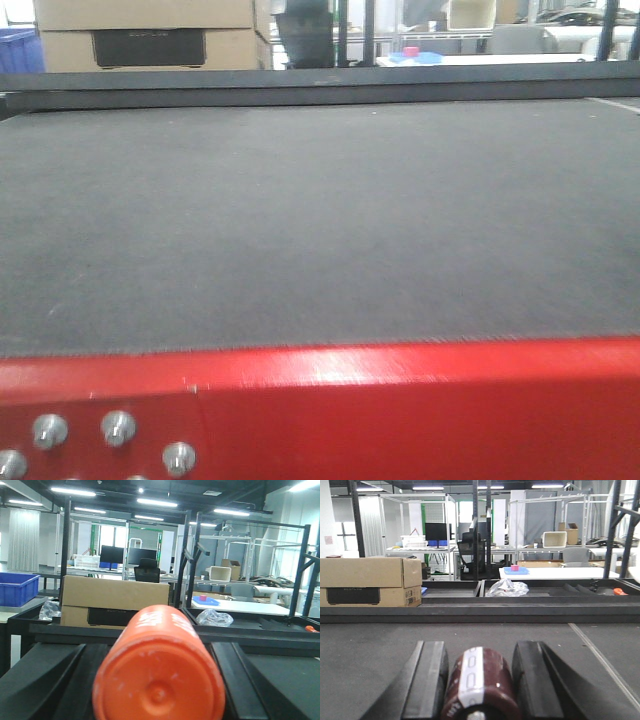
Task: Place cylindrical capacitor in blue bin on shelf
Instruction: 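Drive the base along the red table toward the bin shelf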
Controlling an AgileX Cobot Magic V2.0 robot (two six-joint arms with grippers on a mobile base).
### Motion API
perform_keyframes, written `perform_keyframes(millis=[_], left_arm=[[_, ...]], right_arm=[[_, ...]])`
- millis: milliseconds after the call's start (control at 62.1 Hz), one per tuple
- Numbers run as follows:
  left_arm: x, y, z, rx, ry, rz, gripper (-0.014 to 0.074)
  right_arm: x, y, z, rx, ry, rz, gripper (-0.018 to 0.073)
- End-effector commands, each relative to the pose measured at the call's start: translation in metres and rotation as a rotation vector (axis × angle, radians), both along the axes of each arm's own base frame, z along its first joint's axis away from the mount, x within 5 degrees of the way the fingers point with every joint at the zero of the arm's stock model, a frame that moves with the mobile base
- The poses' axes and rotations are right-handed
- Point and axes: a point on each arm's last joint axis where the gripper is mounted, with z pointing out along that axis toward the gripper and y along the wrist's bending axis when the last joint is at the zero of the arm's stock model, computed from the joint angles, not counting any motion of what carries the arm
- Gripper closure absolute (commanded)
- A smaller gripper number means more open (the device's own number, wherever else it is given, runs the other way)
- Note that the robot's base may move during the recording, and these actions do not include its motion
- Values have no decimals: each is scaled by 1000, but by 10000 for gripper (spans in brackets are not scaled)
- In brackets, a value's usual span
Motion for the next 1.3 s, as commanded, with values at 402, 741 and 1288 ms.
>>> perform_keyframes(millis=[402, 741, 1288], left_arm=[[-1, 0, 1, -2, -16, 2, 707], [-1, 0, 1, -2, -16, 2, 707], [-1, 0, 1, -2, -16, 2, 707]], right_arm=[[-2, 0, 3, 1, -27, -3, 727], [-2, 0, 3, 1, -27, -3, 727], [-2, 0, 3, 1, -27, -3, 727]])
